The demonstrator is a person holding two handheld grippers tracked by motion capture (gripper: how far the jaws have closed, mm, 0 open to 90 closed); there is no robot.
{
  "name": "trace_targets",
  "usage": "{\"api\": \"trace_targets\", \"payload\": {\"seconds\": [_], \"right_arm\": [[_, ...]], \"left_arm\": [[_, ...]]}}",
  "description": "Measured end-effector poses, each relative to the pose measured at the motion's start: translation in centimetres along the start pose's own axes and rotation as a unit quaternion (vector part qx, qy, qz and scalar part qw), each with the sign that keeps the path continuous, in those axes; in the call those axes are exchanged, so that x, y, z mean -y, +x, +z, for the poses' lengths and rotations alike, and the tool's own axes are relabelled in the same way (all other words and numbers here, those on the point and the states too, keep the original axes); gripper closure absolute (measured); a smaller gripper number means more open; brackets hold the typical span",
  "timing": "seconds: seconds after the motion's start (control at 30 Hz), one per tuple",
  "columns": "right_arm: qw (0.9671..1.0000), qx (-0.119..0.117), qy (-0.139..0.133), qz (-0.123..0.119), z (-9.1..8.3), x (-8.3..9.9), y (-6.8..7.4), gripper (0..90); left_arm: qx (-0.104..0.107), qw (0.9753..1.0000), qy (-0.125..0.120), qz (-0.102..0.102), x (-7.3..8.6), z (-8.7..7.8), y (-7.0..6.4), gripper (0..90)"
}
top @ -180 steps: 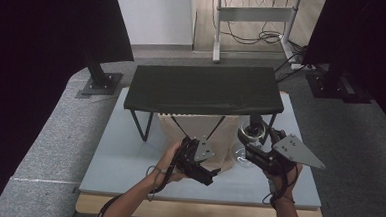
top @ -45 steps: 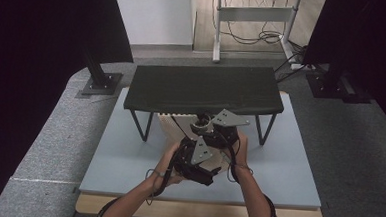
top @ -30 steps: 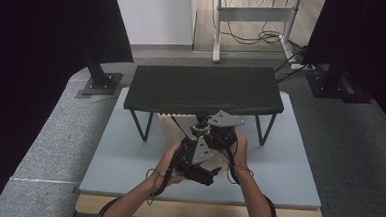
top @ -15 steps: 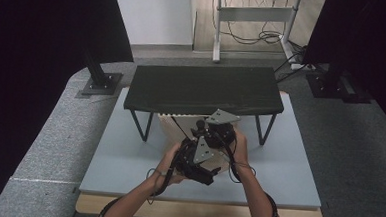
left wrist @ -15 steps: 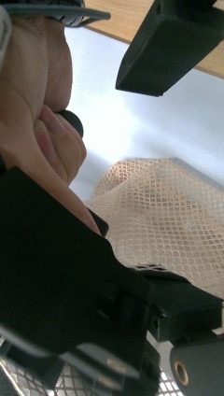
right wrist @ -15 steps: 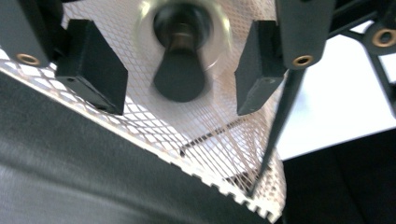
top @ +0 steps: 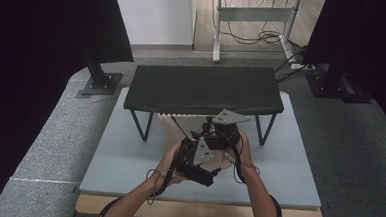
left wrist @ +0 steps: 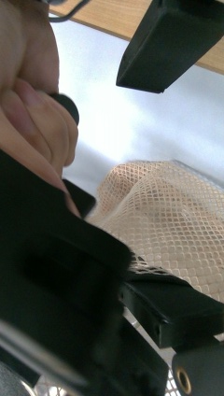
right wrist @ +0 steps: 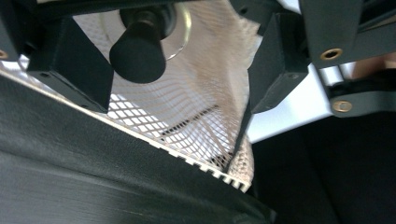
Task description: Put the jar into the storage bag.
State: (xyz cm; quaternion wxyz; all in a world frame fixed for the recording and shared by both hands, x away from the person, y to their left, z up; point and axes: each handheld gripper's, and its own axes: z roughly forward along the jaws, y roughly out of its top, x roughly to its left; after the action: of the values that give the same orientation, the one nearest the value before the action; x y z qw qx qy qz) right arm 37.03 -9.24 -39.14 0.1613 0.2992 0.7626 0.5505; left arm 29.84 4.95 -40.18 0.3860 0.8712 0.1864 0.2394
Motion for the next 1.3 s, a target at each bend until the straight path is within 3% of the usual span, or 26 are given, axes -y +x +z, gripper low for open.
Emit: {"api": "trace_targets", "payload": {"seconds": [0.07,0.23,0.4,0.5,0.7,0.8,0.9,1.0,1.07,1.23,1.3], "right_arm": [[0.9992,-0.028,-0.009,0.028,-0.6,0.1,-0.4,20.7],[0.9979,-0.040,-0.027,0.044,-1.4,0.4,-0.6,20.7],[0.9971,-0.048,-0.045,0.039,-1.6,0.4,-0.4,18.4],[0.9972,-0.030,-0.063,0.025,-1.9,0.0,-0.2,17.0],[0.9948,-0.020,-0.099,0.012,-3.7,-0.8,0.0,15.7],[0.9932,-0.003,-0.116,0.011,-5.1,-0.3,-0.1,15.4],[0.9914,0.021,-0.128,0.015,-6.5,0.8,-0.4,15.2],[0.9914,0.042,-0.123,0.013,-7.7,2.5,-0.8,14.7],[0.9915,0.049,-0.119,0.014,-8.3,3.4,-1.0,14.3],[0.9909,0.072,-0.111,0.023,-9.8,6.6,-1.7,13.6],[0.9907,0.084,-0.104,0.024,-10.2,8.0,-1.9,13.2]], "left_arm": [[-0.003,1.0000,-0.003,0.003,0.0,0.0,-0.1,6.3],[-0.011,0.9999,-0.009,0.006,-0.1,0.1,-0.1,6.2],[-0.010,0.9999,-0.010,0.006,0.0,0.2,-0.1,4.8],[-0.013,0.9998,-0.003,0.015,0.4,0.5,-0.1,3.7],[-0.015,0.9998,-0.005,0.011,0.6,0.4,0.2,3.7],[-0.036,0.9988,-0.032,-0.005,0.6,-0.3,0.5,2.4],[-0.056,0.9955,-0.069,-0.032,1.0,-1.3,1.1,2.0],[-0.074,0.9917,-0.087,-0.059,1.7,-1.9,2.0,2.0],[-0.080,0.9895,-0.092,-0.079,2.4,-2.2,2.6,2.0],[-0.081,0.9865,-0.081,-0.117,5.1,-2.5,3.6,2.0],[-0.078,0.9831,-0.078,-0.146,6.5,-2.5,3.9,2.0]]}}
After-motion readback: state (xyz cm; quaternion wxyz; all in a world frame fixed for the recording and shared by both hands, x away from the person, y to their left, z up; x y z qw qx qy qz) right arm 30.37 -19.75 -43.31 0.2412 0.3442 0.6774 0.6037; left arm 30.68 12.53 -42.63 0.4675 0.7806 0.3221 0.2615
